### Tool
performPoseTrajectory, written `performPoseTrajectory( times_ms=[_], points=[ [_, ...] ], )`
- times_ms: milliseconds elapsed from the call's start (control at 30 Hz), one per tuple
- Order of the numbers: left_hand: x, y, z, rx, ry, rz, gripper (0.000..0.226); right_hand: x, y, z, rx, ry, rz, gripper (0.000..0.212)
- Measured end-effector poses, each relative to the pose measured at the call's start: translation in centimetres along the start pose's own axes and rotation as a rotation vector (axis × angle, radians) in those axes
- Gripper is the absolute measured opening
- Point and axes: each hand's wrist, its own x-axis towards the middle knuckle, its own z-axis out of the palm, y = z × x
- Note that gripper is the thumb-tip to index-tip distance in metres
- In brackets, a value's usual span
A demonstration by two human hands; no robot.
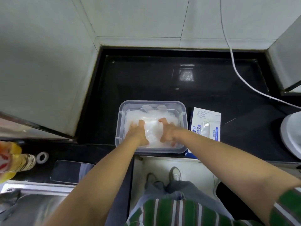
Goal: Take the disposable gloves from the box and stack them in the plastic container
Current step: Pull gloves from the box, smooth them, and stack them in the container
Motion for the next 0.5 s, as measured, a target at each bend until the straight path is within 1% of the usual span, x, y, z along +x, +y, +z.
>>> performPoseTrajectory(
  times_ms=[67,100,167,200,233,267,300,333,400,433,467,500],
  points=[
    [-0.1,0.4,-0.3,0.041,-0.001,-0.027,0.088,0.6,0.0,0.5,-0.046,0.005,0.016,0.101],
    [-0.3,0.9,-0.7,0.111,0.032,-0.030,0.080,0.8,0.0,0.7,-0.066,0.004,0.025,0.103],
    [-0.6,2.3,-1.6,0.284,0.201,0.028,0.052,1.0,-0.1,0.9,-0.094,-0.005,0.030,0.106],
    [-0.7,3.1,-2.0,0.303,0.302,0.084,0.040,1.1,-0.1,0.9,-0.100,-0.010,0.028,0.106],
    [-0.8,3.9,-2.3,0.257,0.385,0.142,0.032,1.2,-0.1,0.8,-0.111,-0.019,0.027,0.105],
    [-0.6,4.7,-2.4,0.164,0.415,0.176,0.027,1.3,0.0,0.7,-0.127,-0.021,0.024,0.102],
    [-0.3,5.3,-2.3,0.052,0.385,0.176,0.024,1.4,0.0,0.6,-0.154,-0.028,0.029,0.096],
    [0.1,5.7,-2.0,-0.039,0.312,0.146,0.025,1.4,0.0,0.5,-0.170,-0.031,0.032,0.092],
    [1.1,5.0,-1.0,-0.127,0.139,0.029,0.032,1.4,0.0,0.5,-0.149,-0.039,0.036,0.100],
    [1.5,4.0,-0.5,-0.139,0.080,-0.027,0.041,1.4,0.0,0.4,-0.123,-0.049,0.038,0.105],
    [1.6,2.7,0.0,-0.151,0.056,-0.081,0.052,1.4,0.0,0.4,-0.099,-0.053,0.033,0.108],
    [1.7,1.5,0.3,-0.159,0.082,-0.122,0.060,1.3,0.0,0.3,-0.080,-0.053,0.036,0.108]
  ],
)
